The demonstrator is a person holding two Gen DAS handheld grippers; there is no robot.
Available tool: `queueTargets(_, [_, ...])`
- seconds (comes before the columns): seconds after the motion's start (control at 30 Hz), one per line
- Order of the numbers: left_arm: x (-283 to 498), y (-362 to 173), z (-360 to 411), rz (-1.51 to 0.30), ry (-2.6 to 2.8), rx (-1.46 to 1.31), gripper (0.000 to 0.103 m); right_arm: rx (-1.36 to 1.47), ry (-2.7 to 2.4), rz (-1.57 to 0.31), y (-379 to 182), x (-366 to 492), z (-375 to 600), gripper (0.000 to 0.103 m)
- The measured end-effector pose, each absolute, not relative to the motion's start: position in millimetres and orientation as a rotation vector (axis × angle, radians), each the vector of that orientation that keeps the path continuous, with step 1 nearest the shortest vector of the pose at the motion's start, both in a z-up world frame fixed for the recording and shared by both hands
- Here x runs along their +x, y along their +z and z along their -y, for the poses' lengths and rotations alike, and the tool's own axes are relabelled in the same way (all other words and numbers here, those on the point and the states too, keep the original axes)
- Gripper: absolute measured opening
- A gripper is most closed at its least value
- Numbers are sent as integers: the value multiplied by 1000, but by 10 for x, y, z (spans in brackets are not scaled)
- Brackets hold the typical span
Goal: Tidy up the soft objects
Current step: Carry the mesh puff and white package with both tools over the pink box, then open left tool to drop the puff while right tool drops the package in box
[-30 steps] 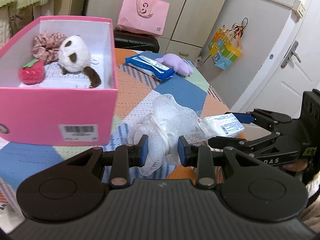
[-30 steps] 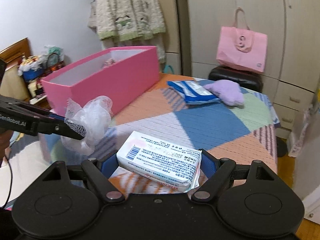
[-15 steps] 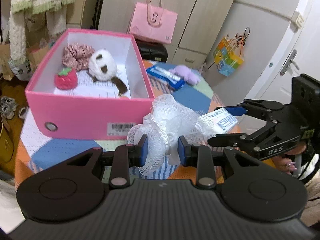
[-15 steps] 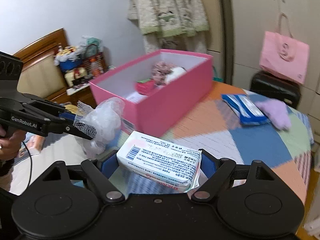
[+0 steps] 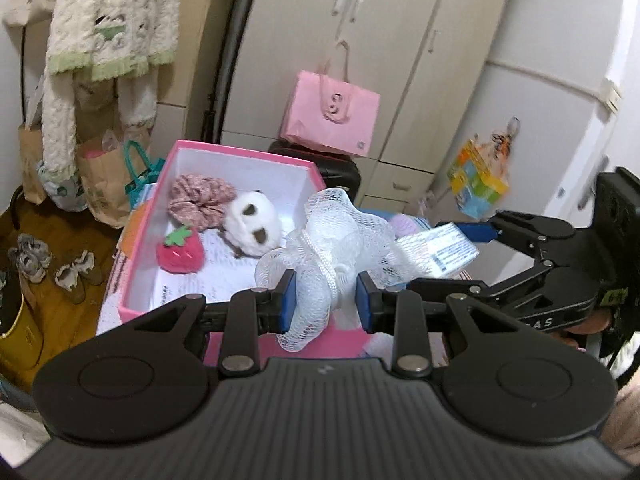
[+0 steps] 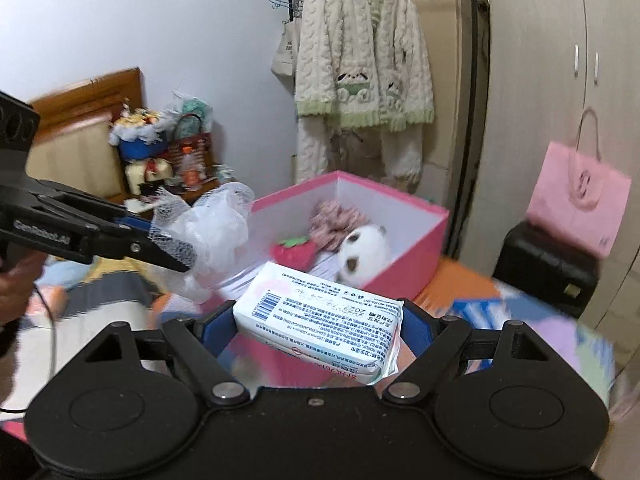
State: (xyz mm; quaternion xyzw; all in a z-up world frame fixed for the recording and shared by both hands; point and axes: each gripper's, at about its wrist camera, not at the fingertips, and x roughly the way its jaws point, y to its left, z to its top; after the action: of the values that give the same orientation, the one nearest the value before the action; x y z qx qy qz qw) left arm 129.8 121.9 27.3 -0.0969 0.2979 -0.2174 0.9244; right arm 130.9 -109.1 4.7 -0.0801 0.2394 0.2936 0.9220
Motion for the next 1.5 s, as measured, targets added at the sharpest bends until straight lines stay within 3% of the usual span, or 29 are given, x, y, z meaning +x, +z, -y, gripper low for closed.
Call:
queueTargets(0.2, [1728, 162, -1331, -634, -360, -166, 29, -310, 539, -439, 104, 1694, 795, 87])
queueTargets(0.6, [2338, -187, -1364, -802, -322, -46, 29, -403, 695, -589, -107, 2418, 320, 87])
queueTargets(0.83, [2355, -246, -1211, -804, -284, 101, 30, -509, 718, -658, -303, 2625, 133, 87])
queueTargets(0.93, [2369, -242, -1210, -806, -260, 113, 34, -517, 736, -670, -324, 2641, 111, 89])
queueTargets(1.17, [2341, -185, -1182, -801, -269, 105, 54, -485, 755, -692, -381, 2712, 125, 90])
queueTargets(1.5, [2037, 113, -1218, -789, -290, 53, 58, -343, 752, -625, -75, 2471, 494, 90])
